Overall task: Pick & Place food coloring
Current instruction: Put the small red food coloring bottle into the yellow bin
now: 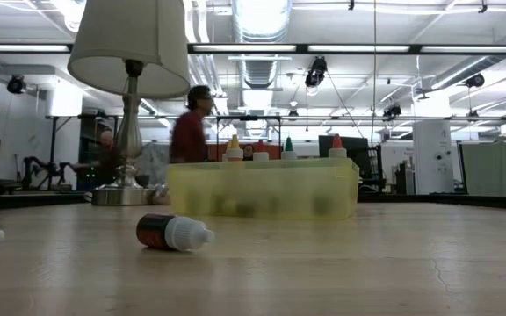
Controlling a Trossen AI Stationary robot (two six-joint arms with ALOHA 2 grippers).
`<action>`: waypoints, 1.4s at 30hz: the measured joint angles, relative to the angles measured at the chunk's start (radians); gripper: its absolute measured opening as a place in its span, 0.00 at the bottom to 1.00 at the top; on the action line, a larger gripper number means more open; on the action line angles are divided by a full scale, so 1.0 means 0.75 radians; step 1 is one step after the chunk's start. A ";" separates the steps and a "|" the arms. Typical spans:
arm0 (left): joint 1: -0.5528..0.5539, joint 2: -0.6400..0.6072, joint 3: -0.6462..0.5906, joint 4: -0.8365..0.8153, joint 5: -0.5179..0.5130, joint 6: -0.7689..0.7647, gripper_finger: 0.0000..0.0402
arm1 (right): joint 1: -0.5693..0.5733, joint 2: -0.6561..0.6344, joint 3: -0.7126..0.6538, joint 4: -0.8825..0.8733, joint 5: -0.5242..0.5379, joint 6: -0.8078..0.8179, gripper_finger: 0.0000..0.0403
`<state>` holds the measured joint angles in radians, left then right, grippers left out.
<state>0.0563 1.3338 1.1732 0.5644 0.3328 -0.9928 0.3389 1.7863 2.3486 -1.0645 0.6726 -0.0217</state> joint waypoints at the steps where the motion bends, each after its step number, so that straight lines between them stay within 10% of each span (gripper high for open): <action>1: 0.000 0.000 0.000 -0.001 0.000 0.000 0.14 | 0.000 0.000 0.000 0.000 0.000 -0.002 0.26; 10: 0.001 0.004 0.000 -0.001 0.004 0.000 0.14 | 0.002 0.000 0.000 -0.003 -0.003 -0.010 0.15; 28: 0.000 0.005 0.000 -0.007 -0.001 0.001 0.14 | 0.001 0.000 0.000 0.013 -0.026 -0.008 0.31; 42: 0.000 0.005 0.000 -0.007 0.002 0.012 0.15 | 0.001 0.000 0.000 0.011 -0.025 -0.010 0.12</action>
<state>0.0563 1.3376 1.1732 0.5588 0.3346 -0.9839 0.3393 1.7863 2.3486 -1.0565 0.6537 -0.0291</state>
